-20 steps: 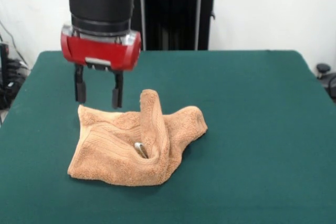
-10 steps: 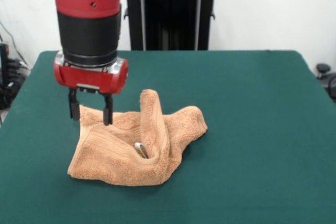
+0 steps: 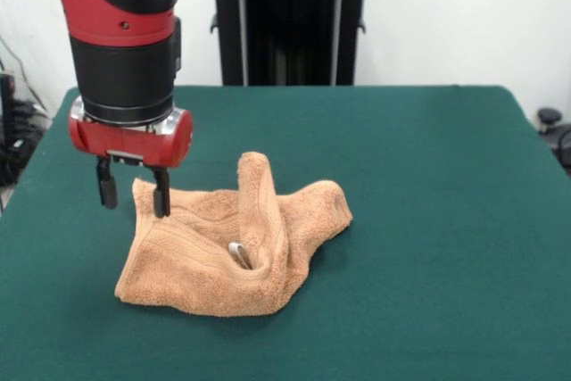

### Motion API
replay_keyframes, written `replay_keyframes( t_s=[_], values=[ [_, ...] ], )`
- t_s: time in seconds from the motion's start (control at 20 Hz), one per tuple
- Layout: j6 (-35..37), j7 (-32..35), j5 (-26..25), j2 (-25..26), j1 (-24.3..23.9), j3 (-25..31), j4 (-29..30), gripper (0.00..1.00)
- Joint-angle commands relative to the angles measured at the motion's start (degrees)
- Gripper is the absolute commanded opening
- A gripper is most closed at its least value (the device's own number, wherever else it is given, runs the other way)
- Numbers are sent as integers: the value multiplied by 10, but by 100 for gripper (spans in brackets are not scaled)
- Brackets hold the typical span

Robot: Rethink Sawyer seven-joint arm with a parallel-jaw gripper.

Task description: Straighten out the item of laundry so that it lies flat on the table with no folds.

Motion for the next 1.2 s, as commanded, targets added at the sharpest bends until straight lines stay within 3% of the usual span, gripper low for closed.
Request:
replay_keyframes(
  t_s=[0.05,1.2],
  values=[
    [-19,-43,-45,7,6,74,31,100],
    [-70,-10,-100,9,-13,94,81,100]
  ],
)
